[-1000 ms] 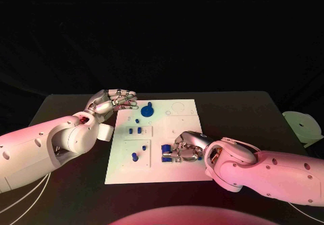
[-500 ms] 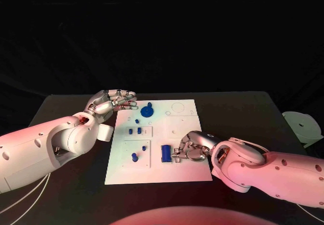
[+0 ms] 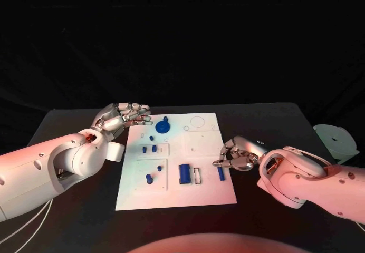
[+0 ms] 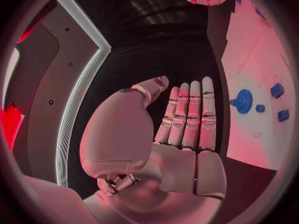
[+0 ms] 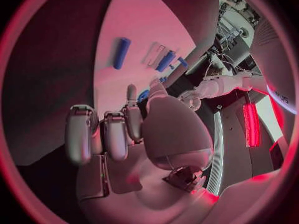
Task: Assemble the parts on the task board
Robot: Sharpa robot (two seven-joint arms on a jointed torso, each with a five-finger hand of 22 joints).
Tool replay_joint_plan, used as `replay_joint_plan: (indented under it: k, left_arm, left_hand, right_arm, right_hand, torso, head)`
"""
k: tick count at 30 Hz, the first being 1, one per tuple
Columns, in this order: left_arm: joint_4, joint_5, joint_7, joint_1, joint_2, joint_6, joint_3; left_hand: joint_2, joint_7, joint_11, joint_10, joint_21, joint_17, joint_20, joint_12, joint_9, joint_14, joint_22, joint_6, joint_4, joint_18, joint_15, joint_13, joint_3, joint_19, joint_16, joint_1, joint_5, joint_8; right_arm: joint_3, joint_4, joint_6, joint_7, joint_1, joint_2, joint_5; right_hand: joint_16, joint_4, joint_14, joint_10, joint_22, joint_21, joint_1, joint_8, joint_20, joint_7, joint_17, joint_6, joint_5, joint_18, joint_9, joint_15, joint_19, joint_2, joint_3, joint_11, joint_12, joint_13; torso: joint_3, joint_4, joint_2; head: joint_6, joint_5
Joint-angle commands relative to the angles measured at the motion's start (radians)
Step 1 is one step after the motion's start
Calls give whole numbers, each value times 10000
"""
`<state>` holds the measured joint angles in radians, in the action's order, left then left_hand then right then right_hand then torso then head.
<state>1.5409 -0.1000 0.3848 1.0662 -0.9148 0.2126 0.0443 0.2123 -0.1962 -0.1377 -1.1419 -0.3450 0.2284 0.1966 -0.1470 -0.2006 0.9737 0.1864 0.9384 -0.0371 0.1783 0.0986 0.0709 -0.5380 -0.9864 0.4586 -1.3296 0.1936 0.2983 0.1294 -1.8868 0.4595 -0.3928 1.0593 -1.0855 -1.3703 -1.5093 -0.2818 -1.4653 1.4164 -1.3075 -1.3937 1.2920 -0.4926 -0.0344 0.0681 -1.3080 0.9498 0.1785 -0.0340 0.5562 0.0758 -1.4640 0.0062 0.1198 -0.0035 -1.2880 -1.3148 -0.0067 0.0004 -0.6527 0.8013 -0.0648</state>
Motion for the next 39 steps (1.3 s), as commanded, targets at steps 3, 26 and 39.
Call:
replay_joint_plan:
  k: [3,26,39]
  left_arm:
    - [18,47,76,-10,14,-118,4]
    - [31,53,48,-20,-33,-149,3]
    - [41,54,44,-22,-43,-156,3]
  left_hand:
    - [-73,-38,-29,-25,62,12,31,35,8,-7,-19,-1,-3,10,28,0,-6,-3,-39,25,34,-51]
    - [-73,-38,-29,-25,62,12,31,35,8,-7,-19,-1,-3,10,28,0,-6,-3,-39,25,34,-51]
    - [-78,-38,-31,-25,85,27,37,45,9,-7,-33,-2,-10,12,31,0,-5,-9,-57,30,32,-58]
  right_arm:
    - [35,20,-37,-16,-66,-280,-720]
    - [64,294,-141,-190,-699,143,-1602]
    - [67,746,-543,-395,-863,453,-1868]
  right_hand:
    - [71,-7,-658,-104,-2079,122,444,137,-99,53,-637,-61,174,-69,-51,-104,-282,-22,78,15,239,217]
    - [114,-41,-637,-174,-2046,240,563,252,-117,94,-547,-103,202,-92,-99,-127,-235,-61,123,47,365,313]
    - [108,-52,-642,-161,-2045,246,607,258,-124,85,-573,-42,202,-93,-104,-132,-234,-30,123,46,343,289]
  torso:
    - [6,-9,-11]
    - [-1,49,-23]
    - [-7,29,-16]
  head:
    - [-9,-96]
    - [34,-144]
    - [52,-88]
